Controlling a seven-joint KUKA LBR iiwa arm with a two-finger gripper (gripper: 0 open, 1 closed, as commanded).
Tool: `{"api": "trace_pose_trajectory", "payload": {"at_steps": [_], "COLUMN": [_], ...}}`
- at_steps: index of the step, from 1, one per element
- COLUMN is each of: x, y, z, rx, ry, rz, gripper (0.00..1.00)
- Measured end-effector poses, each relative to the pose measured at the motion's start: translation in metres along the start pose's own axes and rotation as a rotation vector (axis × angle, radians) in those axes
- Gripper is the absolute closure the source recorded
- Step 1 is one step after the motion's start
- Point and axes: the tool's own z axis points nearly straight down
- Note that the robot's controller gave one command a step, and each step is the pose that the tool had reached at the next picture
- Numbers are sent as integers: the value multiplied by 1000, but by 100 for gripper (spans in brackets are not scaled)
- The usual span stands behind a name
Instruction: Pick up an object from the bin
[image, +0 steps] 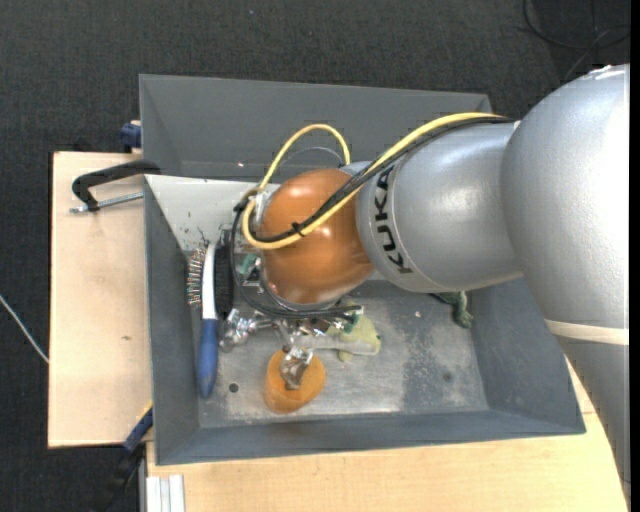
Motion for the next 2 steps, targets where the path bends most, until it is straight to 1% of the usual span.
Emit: {"api": "trace_pose_trajectory", "payload": {"at_steps": [1,2], "x": [56,83], "y": [-7,-7], "z": [-42,-16], "rx": [4,3], "ry": [5,1], "rz": [-116,-433], "gripper": [0,0]}}
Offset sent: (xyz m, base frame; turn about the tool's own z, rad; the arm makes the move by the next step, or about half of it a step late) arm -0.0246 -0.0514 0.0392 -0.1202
